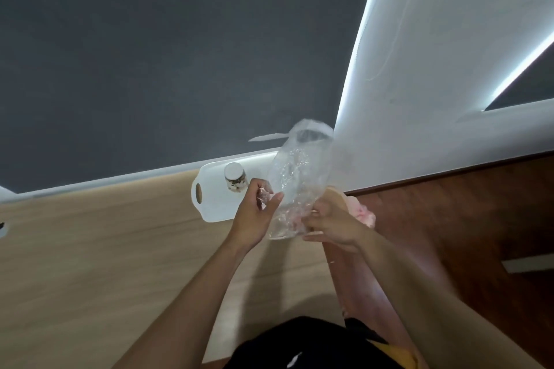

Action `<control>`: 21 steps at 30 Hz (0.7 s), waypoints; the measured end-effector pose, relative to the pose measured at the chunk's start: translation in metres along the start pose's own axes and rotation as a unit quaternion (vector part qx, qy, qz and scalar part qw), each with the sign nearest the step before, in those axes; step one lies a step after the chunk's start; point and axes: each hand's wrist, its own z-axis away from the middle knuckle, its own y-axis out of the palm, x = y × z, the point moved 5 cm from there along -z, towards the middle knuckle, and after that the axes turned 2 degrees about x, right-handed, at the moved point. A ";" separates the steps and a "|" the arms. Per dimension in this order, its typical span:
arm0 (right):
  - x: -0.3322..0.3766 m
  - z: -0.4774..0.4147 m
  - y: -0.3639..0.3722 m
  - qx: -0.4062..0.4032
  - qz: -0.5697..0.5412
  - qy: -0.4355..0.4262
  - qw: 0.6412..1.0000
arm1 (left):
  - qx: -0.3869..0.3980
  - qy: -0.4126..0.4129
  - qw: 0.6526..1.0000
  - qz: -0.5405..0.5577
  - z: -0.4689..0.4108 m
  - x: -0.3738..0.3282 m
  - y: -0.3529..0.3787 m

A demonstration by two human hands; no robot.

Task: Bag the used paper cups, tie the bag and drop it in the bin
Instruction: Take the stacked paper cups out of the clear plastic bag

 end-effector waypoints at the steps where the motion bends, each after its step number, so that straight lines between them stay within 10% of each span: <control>1: -0.003 0.003 -0.008 -0.004 -0.018 -0.003 1.000 | 0.002 -0.002 1.000 0.007 -0.004 -0.003 0.007; 21: -0.083 -0.015 -0.178 -0.179 -0.160 0.107 0.965 | 0.178 -0.150 0.964 -0.126 -0.077 0.019 0.176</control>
